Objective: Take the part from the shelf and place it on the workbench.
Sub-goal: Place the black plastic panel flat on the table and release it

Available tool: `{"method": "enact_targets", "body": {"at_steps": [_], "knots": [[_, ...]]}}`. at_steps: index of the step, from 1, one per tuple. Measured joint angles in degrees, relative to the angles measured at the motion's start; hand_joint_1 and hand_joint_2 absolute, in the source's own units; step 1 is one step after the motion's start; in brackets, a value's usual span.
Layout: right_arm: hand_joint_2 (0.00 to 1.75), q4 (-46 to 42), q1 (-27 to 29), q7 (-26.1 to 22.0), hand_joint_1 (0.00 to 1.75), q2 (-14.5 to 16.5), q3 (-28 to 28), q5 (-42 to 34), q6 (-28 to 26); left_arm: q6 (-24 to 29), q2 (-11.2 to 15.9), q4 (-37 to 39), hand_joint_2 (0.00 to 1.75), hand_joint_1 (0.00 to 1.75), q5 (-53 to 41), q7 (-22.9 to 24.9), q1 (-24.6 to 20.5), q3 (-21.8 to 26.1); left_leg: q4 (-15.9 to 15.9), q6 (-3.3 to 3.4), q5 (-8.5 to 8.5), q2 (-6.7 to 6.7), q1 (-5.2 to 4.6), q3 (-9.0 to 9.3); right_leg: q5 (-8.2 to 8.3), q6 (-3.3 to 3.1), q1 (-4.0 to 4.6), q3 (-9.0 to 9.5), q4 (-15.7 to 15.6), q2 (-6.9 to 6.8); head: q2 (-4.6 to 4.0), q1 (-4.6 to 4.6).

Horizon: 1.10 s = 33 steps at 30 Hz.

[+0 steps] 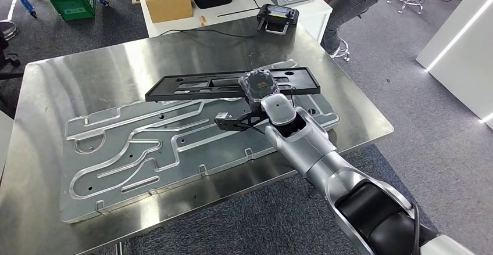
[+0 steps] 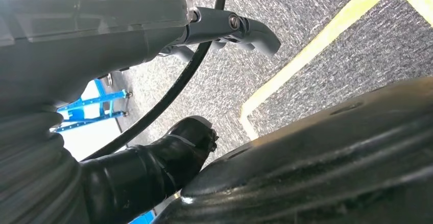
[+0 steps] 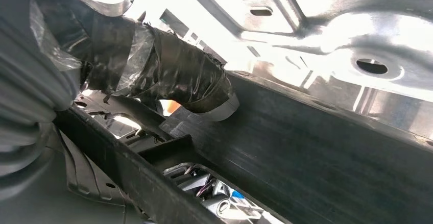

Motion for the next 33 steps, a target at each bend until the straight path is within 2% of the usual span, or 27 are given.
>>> {"method": "enact_targets", "body": {"at_steps": [9, 13, 15, 19, 24, 33], "knots": [[1.75, -0.04, 0.00, -0.21, 1.75, 0.00, 0.49, -0.03, -0.13, -0.52, -0.07, 0.00, 1.75, 0.00, 0.31, -1.71, 0.03, 0.55, 0.00, 0.00, -0.01, -0.01, 0.00, 0.00, -0.01, -0.01, 0.01, -0.01, 0.00, 0.00, 0.00, 0.00], [0.00, -0.04, -0.02, -0.27, 0.00, 0.00, 0.58, -0.05, -0.23, -0.80, -0.07, 0.00, 1.75, 0.00, 0.29, -2.27, 0.06, 0.67, 0.00, 0.00, -0.01, -0.01, 0.00, 0.01, -0.02, -0.02, 0.01, -0.01, 0.00, 0.00, 0.00, 0.00], [0.00, -0.04, -0.09, -0.42, 0.00, 0.00, 0.62, -0.07, -0.40, -1.04, -0.08, 0.00, 1.75, 0.00, 0.02, -2.59, 0.08, 0.67, 0.00, 0.00, -0.01, -0.01, 0.00, 0.01, -0.02, -0.02, 0.01, -0.01, 0.00, 0.00, 0.00, 0.00], [0.00, -0.02, -0.22, -0.44, 0.00, -0.01, 0.72, -0.10, -0.69, 0.62, -0.20, 0.00, 0.00, 0.00, -0.22, -1.55, 0.08, 0.68, 0.00, 0.00, -0.02, -0.01, 0.00, 0.02, -0.02, -0.02, 0.01, 0.00, 0.00, 0.01, 0.00, 0.01], [0.00, -0.02, -0.31, -0.43, 0.00, -0.02, 0.79, -0.10, -0.72, 0.95, -0.22, 0.00, 0.00, 0.00, -0.38, 0.35, 0.09, 0.69, 0.00, 0.00, -0.02, -0.01, 0.00, 0.03, -0.02, -0.02, 0.01, 0.00, 0.00, 0.01, 0.00, 0.01], [0.00, -0.02, -0.36, -0.43, 0.00, -0.02, 0.82, -0.10, -0.76, 0.60, -0.21, 0.00, 0.00, 0.00, 0.31, 0.57, 0.28, 0.75, 0.00, 0.00, -0.02, -0.01, 0.00, 0.04, -0.02, -0.02, 0.01, 0.00, 0.00, 0.01, 0.00, 0.00]]}}
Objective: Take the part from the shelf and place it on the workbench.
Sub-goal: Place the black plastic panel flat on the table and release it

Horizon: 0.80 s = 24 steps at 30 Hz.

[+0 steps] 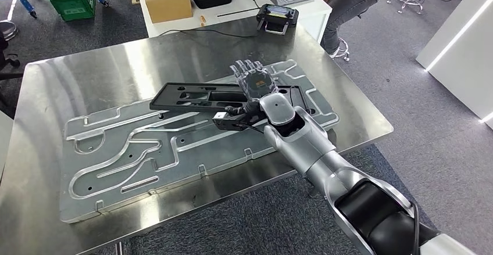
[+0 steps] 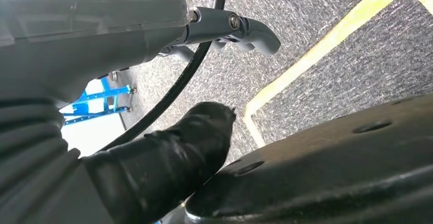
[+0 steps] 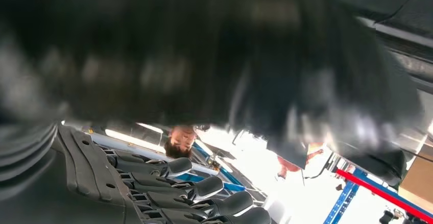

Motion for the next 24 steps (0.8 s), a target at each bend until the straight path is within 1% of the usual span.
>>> {"method": "enact_targets", "body": {"at_steps": [9, 13, 15, 18, 20, 21, 22, 23, 24], "knots": [[0.00, -0.11, 0.00, -0.01, 0.00, 0.00, 0.00, -0.20, -0.49, -0.03, -0.02, 0.00, 0.00, 0.00, 0.49, -0.17, -0.05, 0.17, 0.00, 0.00, 0.00, 0.00, 0.00, 0.00, 0.00, 0.00, 0.00, 0.00, 0.00, 0.00, 0.00, 0.00], [0.00, -2.78, 0.41, -0.13, 0.00, 0.00, 0.00, -0.73, -2.20, 0.16, -0.12, 0.00, 0.00, 0.00, 0.60, -0.24, -0.07, 0.70, 0.00, 0.00, 0.00, 0.00, 0.00, 0.01, 0.00, 0.00, 0.00, 0.00, 0.00, 0.01, 0.00, 0.00], [0.00, -6.61, 1.40, -0.13, 0.00, 0.00, 0.00, -1.46, -2.95, 0.73, -0.22, 0.00, 0.00, 0.00, 0.33, 0.36, -0.06, 0.93, 0.14, 0.05, -0.07, 0.00, -0.11, -0.06, 0.04, 0.07, -0.09, 0.02, -0.10, 0.00, 0.00, 0.00], [0.00, -15.94, 4.51, 0.16, 0.00, 0.00, 0.03, -2.62, -2.76, 2.41, -0.32, 0.00, 0.00, 0.00, -0.42, 1.59, -0.02, 1.01, 0.30, 0.15, -0.16, -0.01, -0.26, -0.15, 0.11, 0.19, -0.30, 0.04, -0.18, -0.02, 0.00, 0.00], [0.00, -23.15, 7.11, 0.15, 0.00, -0.06, 0.11, -3.61, -2.53, 3.66, -0.36, 0.00, 0.00, 0.00, -0.72, 1.82, 0.05, 1.01, 0.34, 0.31, 0.04, -0.03, -0.34, -0.04, 0.33, 0.45, -0.40, 0.09, -0.27, -0.05, 0.00, 0.00], [0.00, -26.83, 8.57, -0.06, 0.00, -0.18, 0.17, -4.24, -2.59, 4.26, -0.37, 0.00, 0.00, 0.00, -0.80, 1.75, 0.07, 1.01, 0.12, 0.55, 0.35, 0.00, -0.18, 0.10, 0.30, 0.64, -0.39, 0.05, -0.28, -0.04, 0.00, 0.00], [0.00, -30.54, 10.19, -0.38, 0.00, -0.42, 0.30, -4.80, -2.73, 4.71, -0.37, 0.00, 0.00, 0.00, -0.83, 1.63, 0.07, 1.01, -0.19, 0.83, 0.74, 0.05, -0.02, 0.25, -0.15, 0.83, -0.39, -0.06, 0.05, -0.01, 0.00, 0.01], [0.00, -34.07, 11.84, -0.74, 0.00, -0.75, 0.55, -5.21, -2.88, 5.03, -0.37, -0.01, 0.00, 0.00, -0.83, 1.47, 0.06, 1.01, -0.52, 1.15, 1.10, 0.10, 0.15, 0.30, -1.31, 0.92, -0.35, -0.47, 1.21, 0.04, 0.00, 0.02], [0.00, -37.48, 13.52, -1.10, 0.00, -1.22, 1.00, -5.46, -3.03, 5.30, -0.37, -0.01, 0.00, 0.00, -0.83, 1.32, 0.04, 1.01, -0.79, 1.44, 1.39, 0.16, 0.30, 0.31, -3.20, 0.96, -0.31, -1.38, 3.61, 0.09, 0.00, 0.03]]}}
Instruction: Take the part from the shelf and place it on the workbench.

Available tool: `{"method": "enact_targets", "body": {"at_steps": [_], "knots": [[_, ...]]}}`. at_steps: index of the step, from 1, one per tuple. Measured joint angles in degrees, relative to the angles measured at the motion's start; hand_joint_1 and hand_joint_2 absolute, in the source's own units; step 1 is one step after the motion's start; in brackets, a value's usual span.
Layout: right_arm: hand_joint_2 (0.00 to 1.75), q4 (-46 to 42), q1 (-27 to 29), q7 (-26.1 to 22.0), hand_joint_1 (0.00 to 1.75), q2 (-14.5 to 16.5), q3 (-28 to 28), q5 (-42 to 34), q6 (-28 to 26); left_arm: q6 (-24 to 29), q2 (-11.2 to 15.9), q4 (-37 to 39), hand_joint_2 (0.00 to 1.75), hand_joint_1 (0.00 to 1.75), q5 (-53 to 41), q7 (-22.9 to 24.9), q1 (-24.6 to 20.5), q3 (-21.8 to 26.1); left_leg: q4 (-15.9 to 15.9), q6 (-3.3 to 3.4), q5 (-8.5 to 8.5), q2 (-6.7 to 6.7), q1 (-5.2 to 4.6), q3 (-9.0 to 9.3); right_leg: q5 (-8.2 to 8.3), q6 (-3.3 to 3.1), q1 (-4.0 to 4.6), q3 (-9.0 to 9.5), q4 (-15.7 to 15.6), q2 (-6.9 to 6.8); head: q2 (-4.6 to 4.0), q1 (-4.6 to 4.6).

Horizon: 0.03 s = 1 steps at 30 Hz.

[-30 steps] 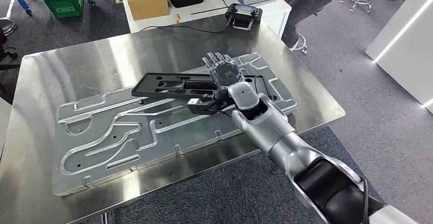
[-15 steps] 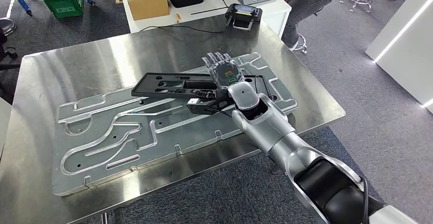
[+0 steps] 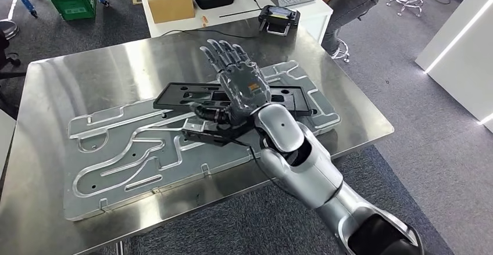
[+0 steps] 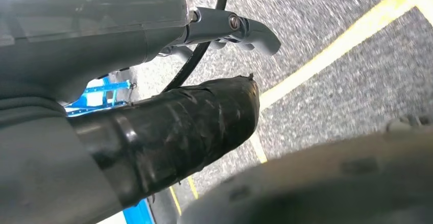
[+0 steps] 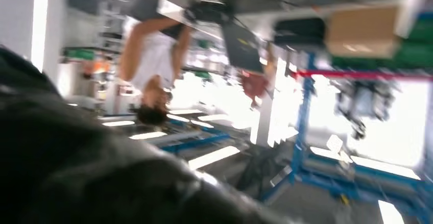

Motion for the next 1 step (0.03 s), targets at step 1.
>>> {"method": "enact_targets", "body": {"at_steps": [1], "knots": [[0.00, -1.68, 0.84, -0.19, 0.00, -0.25, 0.25, -0.09, -0.09, 0.10, 0.00, 0.00, 0.00, 0.00, 0.01, -0.06, -0.01, 0.00, -0.07, 0.10, 0.10, 0.01, -0.03, -0.04, -1.06, 0.00, -0.01, -0.42, 1.27, 0.03, 0.00, 0.01]]}}
